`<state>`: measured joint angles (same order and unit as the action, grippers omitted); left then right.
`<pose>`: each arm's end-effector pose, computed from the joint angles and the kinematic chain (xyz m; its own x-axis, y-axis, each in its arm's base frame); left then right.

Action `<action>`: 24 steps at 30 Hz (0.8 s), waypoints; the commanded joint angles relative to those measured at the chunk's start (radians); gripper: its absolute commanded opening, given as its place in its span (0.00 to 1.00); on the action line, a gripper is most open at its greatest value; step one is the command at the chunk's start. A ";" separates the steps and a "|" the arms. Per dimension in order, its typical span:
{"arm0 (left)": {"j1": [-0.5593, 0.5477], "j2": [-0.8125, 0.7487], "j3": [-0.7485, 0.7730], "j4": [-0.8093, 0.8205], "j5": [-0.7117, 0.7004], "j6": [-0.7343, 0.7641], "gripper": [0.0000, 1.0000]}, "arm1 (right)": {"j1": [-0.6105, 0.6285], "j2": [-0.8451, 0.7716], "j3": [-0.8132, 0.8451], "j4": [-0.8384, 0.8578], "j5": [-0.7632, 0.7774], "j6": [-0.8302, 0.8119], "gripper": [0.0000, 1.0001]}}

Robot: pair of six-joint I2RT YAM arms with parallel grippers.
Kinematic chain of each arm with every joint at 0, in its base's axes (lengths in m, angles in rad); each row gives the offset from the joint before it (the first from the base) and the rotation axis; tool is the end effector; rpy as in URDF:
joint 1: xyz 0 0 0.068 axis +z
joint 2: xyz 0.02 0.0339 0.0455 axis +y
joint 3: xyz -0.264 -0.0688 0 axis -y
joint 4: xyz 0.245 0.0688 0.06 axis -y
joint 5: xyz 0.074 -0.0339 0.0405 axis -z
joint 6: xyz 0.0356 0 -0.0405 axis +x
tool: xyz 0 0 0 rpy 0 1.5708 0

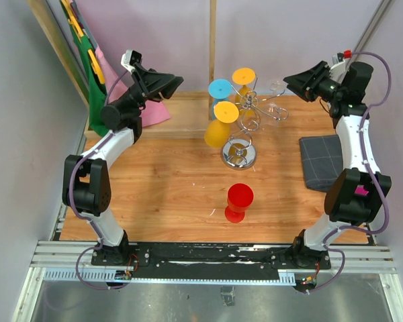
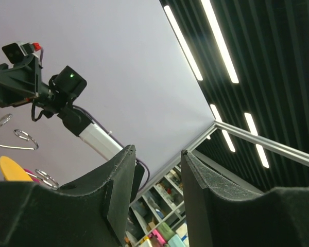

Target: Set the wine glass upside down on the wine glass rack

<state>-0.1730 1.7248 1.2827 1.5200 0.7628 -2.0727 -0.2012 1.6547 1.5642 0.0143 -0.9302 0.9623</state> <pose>0.3453 -0.0853 0.4116 -0.8089 -0.5020 -0.3060 0.5460 -0.4485 -0.7077 0.3845 -0.0493 0.4069 -0.5873 0.6203 -0.5199 -0.3183 0.4136 0.8530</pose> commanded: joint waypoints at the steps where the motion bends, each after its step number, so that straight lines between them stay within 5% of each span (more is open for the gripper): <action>1: 0.006 -0.030 0.014 0.072 0.041 0.028 0.45 | -0.044 -0.033 0.004 -0.012 0.017 -0.035 0.46; 8: 0.006 -0.069 0.016 -0.134 0.145 0.159 0.44 | -0.091 -0.060 -0.007 -0.024 0.039 -0.044 0.48; 15: 0.006 -0.228 -0.023 -0.791 0.204 0.685 0.44 | -0.126 -0.145 0.011 -0.140 0.127 -0.133 0.52; 21: 0.005 -0.309 -0.114 -0.961 0.206 0.820 0.43 | -0.126 -0.231 -0.022 -0.172 0.172 -0.154 0.53; 24: 0.003 -0.364 -0.118 -1.188 0.169 1.001 0.43 | -0.126 -0.261 -0.042 -0.187 0.180 -0.163 0.53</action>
<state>-0.1719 1.4132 1.1805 0.6521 0.9443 -1.3327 -0.3145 1.4410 1.5490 -0.1406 -0.7845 0.8394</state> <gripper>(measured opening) 0.427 0.530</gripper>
